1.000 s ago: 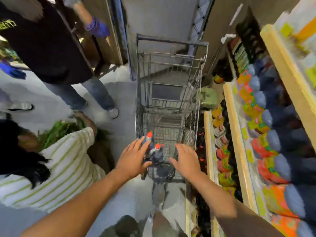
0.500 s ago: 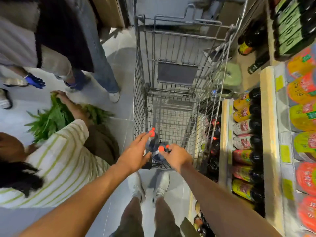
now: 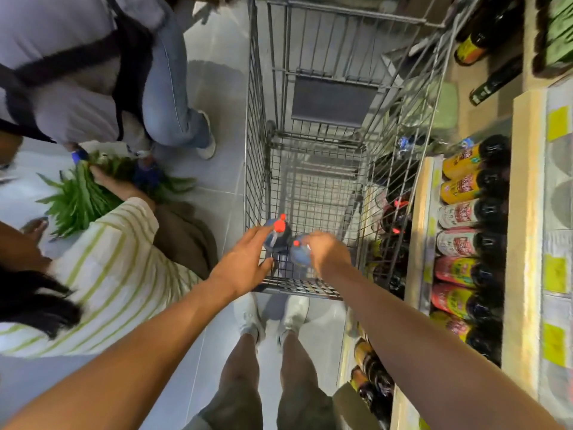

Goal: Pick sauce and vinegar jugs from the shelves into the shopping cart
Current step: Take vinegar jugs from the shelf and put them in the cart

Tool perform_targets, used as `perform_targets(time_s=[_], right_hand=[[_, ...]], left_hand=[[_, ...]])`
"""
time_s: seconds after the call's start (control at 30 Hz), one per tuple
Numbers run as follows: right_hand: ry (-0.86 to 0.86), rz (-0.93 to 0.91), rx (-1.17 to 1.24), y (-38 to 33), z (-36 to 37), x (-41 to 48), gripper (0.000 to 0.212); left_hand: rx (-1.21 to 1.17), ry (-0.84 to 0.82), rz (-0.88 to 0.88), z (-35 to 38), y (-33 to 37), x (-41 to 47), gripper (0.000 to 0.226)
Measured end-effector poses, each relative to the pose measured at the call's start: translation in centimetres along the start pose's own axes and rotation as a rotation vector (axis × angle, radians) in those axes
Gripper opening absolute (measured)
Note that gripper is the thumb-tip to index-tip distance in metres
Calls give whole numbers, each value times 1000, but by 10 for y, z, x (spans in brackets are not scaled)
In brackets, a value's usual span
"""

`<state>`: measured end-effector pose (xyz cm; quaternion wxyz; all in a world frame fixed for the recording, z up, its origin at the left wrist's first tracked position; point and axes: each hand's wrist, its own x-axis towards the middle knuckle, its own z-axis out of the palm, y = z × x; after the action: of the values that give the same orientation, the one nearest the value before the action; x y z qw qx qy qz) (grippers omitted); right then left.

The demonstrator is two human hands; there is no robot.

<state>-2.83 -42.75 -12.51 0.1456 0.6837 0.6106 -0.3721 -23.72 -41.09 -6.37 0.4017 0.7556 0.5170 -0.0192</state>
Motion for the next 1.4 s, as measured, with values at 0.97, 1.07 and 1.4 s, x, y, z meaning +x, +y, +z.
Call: perform_targets(time_s=[0.97, 1.07, 1.4], right_hand=[[382, -342, 645, -4, -250, -126, 27], [434, -376, 605, -23, -299, -161, 36], [479, -405, 499, -68, -354, -220, 50]], left_hand=[[-865, -223, -185, -95, 81, 20, 86], [-979, -293, -39, -125, 117, 9, 96], [-1036, -265, 303, -165, 165, -27, 112]])
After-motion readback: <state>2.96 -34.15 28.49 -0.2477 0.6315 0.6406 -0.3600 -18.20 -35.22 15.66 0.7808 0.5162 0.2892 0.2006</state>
